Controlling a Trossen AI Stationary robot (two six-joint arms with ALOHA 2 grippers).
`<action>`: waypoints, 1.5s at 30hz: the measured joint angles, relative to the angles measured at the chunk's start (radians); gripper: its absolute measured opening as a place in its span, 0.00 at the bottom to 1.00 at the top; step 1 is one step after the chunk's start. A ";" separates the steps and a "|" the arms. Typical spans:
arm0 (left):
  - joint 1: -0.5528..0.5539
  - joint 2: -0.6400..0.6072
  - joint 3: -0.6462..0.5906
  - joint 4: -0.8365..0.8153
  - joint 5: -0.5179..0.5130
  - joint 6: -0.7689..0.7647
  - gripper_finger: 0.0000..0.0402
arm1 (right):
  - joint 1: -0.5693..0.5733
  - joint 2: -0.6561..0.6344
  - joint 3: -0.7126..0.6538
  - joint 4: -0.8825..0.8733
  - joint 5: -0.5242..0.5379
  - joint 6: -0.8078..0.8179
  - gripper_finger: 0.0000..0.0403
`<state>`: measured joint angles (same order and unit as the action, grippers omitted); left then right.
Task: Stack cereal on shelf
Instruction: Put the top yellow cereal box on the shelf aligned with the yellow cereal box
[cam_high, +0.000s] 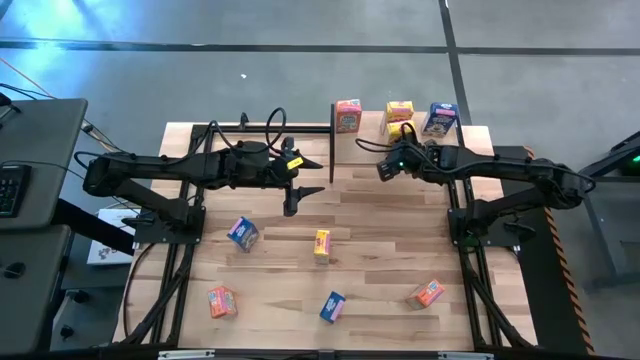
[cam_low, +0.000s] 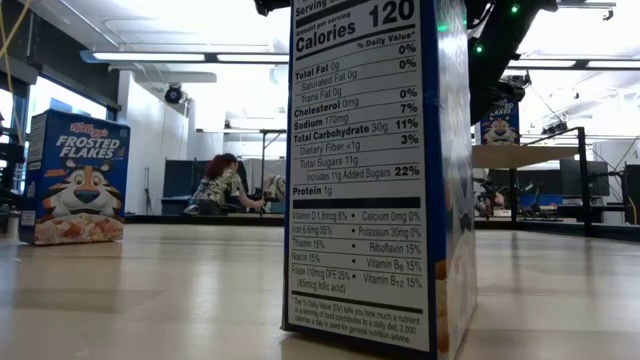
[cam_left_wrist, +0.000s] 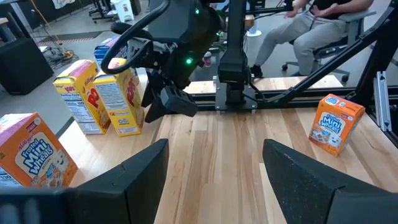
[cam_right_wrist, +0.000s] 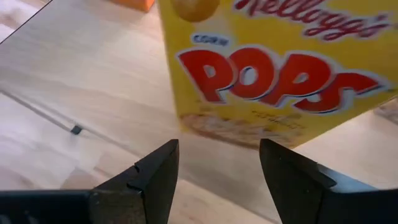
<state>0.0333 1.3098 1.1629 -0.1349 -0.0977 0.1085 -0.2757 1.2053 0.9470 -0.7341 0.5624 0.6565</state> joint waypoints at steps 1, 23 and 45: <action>0.000 0.000 0.000 0.000 0.000 0.000 0.63 | 0.001 0.000 0.000 0.000 -0.016 0.005 0.54; 0.000 0.000 0.000 0.000 0.000 0.001 0.63 | 0.001 0.000 0.000 0.109 -0.056 -0.010 0.54; 0.000 0.000 0.000 0.000 0.000 0.027 0.63 | 0.001 0.000 0.000 0.170 -0.012 -0.027 0.54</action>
<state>0.0330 1.3098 1.1629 -0.1352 -0.0978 0.1352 -0.2751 1.2053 0.9470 -0.5644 0.5505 0.6298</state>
